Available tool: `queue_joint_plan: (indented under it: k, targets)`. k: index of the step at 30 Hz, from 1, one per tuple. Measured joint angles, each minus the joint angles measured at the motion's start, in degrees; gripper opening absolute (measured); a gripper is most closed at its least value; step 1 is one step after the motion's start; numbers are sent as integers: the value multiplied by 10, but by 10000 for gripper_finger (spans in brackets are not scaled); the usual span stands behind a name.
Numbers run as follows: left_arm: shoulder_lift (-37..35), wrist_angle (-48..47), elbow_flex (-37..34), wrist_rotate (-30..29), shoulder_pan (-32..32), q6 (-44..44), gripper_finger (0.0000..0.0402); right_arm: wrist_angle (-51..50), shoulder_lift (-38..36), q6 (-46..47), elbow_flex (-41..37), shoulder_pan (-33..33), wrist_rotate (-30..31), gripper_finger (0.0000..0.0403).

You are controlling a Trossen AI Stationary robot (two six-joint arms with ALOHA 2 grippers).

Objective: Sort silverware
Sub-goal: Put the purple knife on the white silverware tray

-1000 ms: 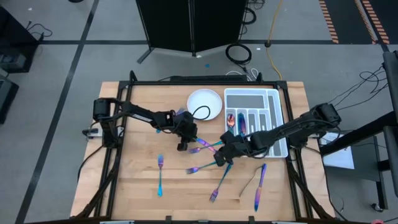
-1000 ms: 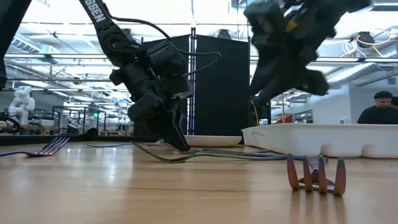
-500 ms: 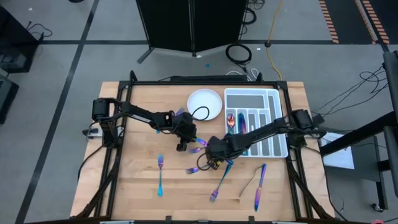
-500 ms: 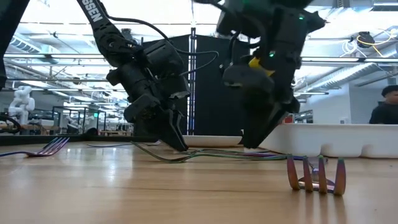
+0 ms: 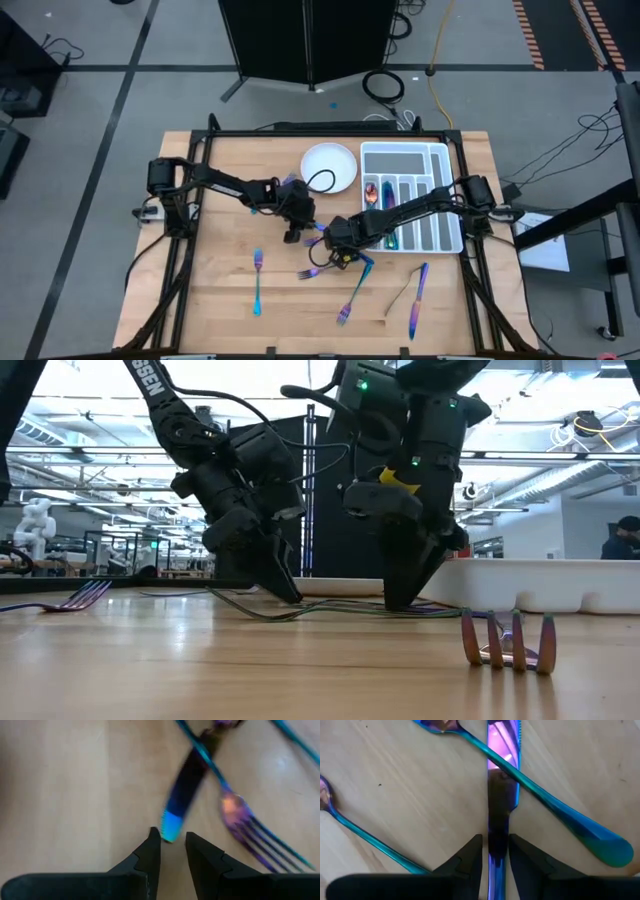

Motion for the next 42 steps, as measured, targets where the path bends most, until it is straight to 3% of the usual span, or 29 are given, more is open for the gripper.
queue_joint_plan:
  k: [3,7,18,27,33,42]
  targets:
    - [-34,-21,-6,58,14,-2,95,-1,1,0,0,0,0,58]
    - [-90,-34,-7,77,23,29,95,2,1,-3,-1,1,-7,12]
    - [-101,-26,-6,99,13,46,95,50,-25,-8,-4,-12,-7,0]
    - [-70,6,-5,101,-12,46,95,82,-75,-8,-3,-17,8,1]
    - [-50,43,-4,56,-13,47,95,33,-71,0,-3,-11,-3,3]
    - [-24,45,-4,55,-13,74,95,47,-61,-33,-2,-7,1,84]
